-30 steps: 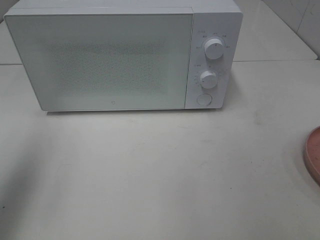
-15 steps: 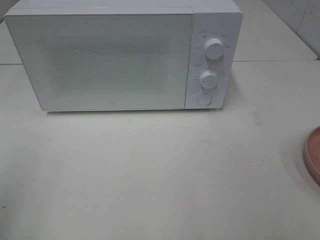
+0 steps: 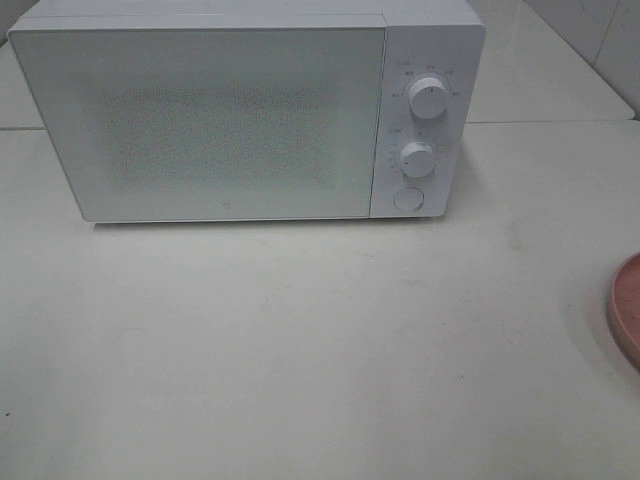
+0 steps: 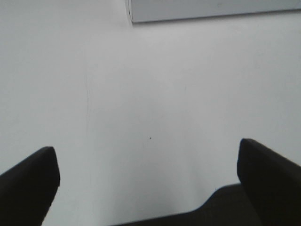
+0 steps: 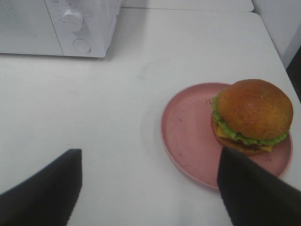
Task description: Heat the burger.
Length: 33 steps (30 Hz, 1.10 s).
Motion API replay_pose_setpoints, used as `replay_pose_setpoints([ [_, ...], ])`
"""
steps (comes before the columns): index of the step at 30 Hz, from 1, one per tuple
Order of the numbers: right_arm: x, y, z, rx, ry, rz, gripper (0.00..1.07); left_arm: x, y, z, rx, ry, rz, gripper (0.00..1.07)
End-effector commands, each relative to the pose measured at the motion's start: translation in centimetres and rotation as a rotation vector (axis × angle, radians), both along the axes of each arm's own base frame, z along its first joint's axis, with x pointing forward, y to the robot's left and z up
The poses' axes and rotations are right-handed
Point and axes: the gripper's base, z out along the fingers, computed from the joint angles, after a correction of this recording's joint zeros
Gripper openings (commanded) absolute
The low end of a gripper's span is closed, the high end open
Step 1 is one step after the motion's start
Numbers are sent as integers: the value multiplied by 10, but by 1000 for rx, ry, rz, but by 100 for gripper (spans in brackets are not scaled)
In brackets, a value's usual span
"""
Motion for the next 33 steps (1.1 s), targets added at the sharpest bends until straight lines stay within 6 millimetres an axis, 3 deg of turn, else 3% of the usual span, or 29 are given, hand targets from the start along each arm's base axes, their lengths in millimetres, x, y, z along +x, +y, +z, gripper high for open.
replay_pose_setpoints([
  [1,-4,0,0,4,-30,0,76,-5,0,1,-16,-37,2,98],
  [8,-4,0,0,4,-30,0,76,-34,1,2,-15,-236,175,98],
  [33,-2,0,0,3,-21,1,76,-32,1,2,-20,-226,173,98],
])
